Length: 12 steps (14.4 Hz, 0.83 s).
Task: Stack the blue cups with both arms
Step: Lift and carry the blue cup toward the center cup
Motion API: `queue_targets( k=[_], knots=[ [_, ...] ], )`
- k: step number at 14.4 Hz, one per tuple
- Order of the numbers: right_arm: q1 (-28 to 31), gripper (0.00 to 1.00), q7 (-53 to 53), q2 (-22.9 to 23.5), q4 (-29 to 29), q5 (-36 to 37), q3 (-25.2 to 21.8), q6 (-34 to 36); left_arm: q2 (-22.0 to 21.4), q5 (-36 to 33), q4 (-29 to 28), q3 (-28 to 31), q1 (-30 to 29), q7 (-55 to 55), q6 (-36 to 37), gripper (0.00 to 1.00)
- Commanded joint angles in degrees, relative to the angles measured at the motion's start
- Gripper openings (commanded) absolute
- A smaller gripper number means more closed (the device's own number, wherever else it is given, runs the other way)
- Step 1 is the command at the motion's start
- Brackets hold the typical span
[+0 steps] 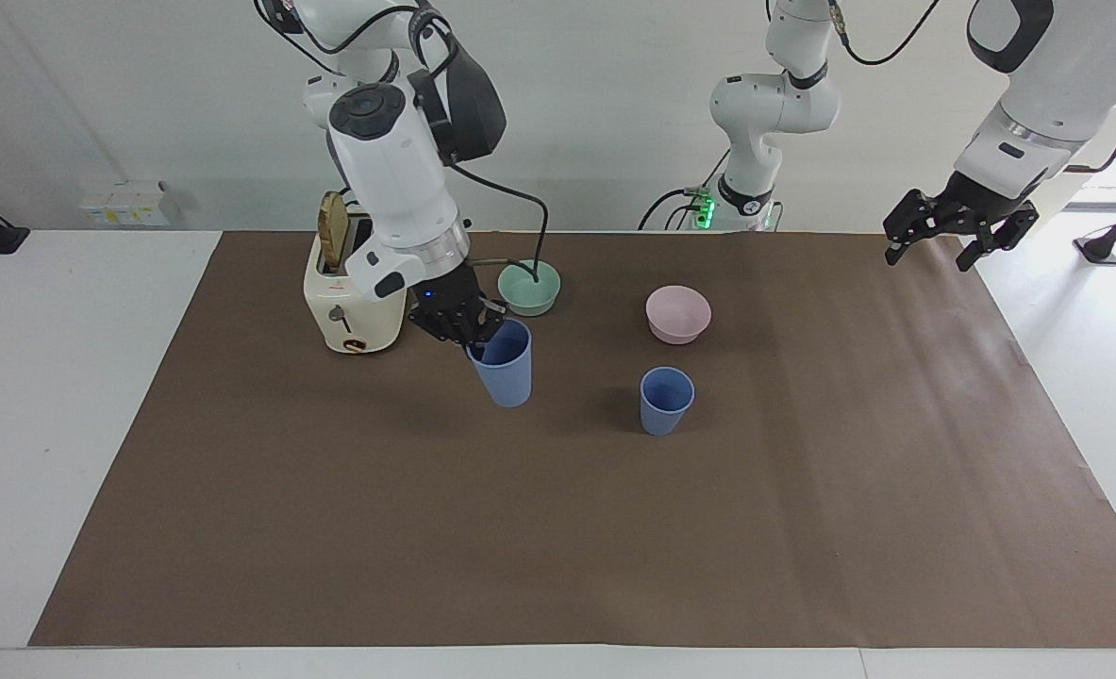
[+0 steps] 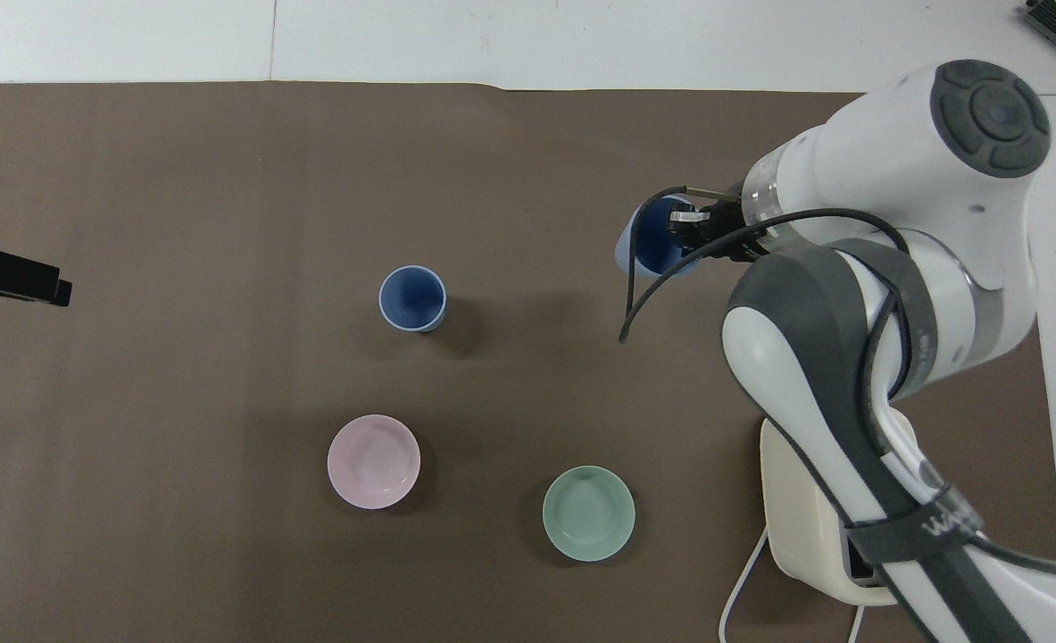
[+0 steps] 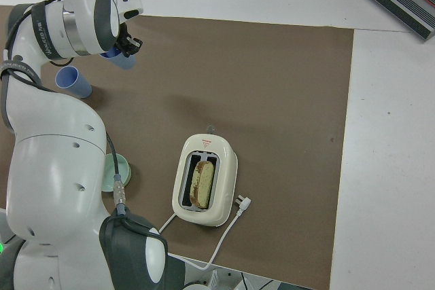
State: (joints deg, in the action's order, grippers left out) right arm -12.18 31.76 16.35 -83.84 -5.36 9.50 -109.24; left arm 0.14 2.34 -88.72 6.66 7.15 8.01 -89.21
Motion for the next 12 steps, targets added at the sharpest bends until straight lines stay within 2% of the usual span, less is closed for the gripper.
queue_targets(
  k=[1, 6, 9, 12],
  knots=[
    [-2.5, 0.0, 2.1, 4.7, 8.3, 0.3, -0.1, 2.4, -0.6, -1.0, 0.1, -0.4, -0.6, 0.5, 0.7, 1.0],
    [-7.3, 0.0, 7.9, 6.1, 12.2, 2.3, -0.1, 3.6, -0.6, -1.0, 0.1, -0.4, -0.6, 0.5, 0.7, 1.0],
    [-11.4, 0.0, 13.7, 11.1, 18.6, 2.5, -0.2, 3.3, -0.6, -1.0, 0.1, -0.4, -0.6, 0.5, 0.7, 1.0],
    [-13.9, 0.0, 16.2, 14.0, 20.7, 2.8, -0.4, 1.0, -0.6, -1.0, 0.1, -0.4, -0.6, 0.5, 0.7, 1.0]
  ],
)
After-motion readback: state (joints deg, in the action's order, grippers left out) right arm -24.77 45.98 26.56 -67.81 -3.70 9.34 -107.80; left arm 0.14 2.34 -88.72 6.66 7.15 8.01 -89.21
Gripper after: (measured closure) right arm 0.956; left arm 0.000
